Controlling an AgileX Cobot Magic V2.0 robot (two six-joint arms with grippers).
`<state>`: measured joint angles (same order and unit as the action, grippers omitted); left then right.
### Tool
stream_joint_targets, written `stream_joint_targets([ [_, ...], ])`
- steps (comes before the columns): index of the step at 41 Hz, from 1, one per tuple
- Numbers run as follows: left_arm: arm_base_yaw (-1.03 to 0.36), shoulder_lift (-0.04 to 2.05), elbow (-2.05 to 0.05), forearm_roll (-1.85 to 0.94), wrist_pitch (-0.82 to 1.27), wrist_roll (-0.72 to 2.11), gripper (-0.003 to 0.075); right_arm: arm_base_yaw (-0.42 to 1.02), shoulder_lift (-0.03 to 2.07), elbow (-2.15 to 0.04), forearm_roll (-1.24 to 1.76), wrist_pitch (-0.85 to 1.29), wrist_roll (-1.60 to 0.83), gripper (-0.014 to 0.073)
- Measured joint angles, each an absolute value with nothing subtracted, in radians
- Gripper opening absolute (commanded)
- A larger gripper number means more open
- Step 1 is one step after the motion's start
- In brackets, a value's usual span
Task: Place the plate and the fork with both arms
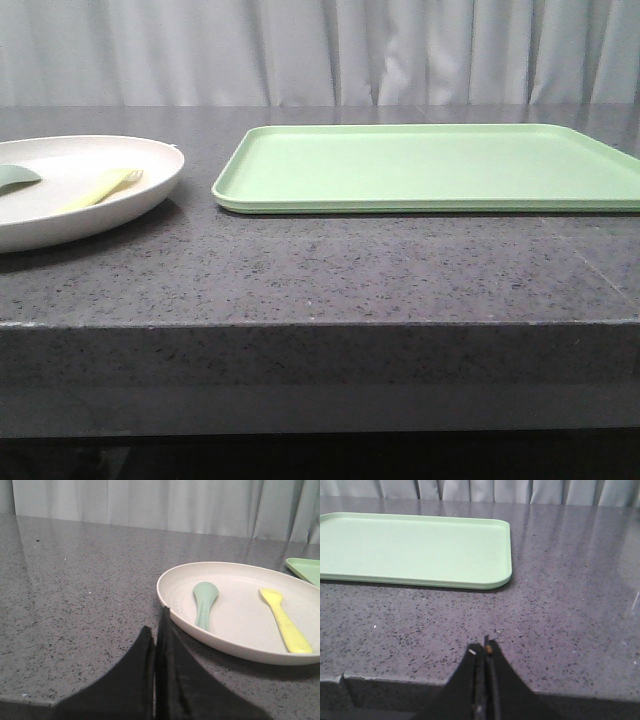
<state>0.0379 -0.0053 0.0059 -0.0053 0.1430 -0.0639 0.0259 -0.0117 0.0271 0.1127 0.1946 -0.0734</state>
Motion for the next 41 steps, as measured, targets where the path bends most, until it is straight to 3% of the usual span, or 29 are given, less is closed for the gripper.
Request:
stream_joint_targets([
  [22, 0.038, -0.005, 0.006, -0.005, 0.136, -0.064, -0.0018, 0.026, -0.012, 0.027, 0.113, 0.195, -0.073, -0.0067],
  [41, 0.038, -0.005, 0.006, -0.005, -0.094, -0.064, -0.0018, 0.026, -0.012, 0.027, 0.113, 0.157, -0.073, -0.0067],
])
